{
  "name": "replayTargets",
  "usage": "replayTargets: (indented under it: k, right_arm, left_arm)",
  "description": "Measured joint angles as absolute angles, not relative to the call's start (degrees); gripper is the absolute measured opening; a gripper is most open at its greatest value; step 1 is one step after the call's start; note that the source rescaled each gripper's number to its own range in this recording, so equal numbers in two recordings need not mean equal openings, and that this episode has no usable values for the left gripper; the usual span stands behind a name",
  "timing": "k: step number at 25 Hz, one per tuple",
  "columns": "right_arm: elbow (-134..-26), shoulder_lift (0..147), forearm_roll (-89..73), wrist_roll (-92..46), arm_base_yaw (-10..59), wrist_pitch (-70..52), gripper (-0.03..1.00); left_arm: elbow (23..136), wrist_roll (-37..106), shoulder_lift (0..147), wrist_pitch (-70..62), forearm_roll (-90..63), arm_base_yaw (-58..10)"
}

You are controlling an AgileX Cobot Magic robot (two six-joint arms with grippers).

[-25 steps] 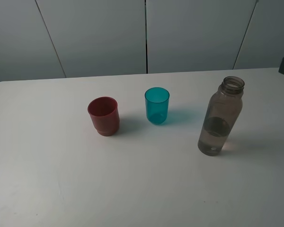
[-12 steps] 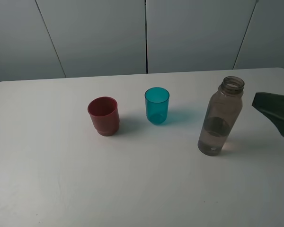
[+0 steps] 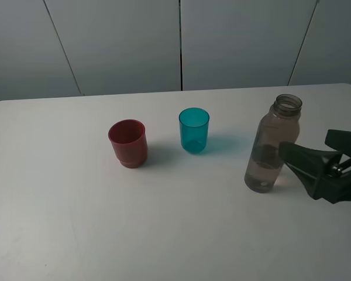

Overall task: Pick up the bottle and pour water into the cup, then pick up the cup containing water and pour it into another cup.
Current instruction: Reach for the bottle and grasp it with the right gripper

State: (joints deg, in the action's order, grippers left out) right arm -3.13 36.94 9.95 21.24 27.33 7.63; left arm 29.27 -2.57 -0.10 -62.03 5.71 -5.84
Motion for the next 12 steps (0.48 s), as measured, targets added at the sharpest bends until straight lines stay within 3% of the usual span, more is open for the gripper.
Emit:
replayTargets:
  k: [12]
  right_arm:
    - [-2.7,59.4,-6.9,4.1,27.3,25.2,1.0]
  left_arm:
    - [29.3,-2.6,-0.1,-62.0,5.7,-5.8]
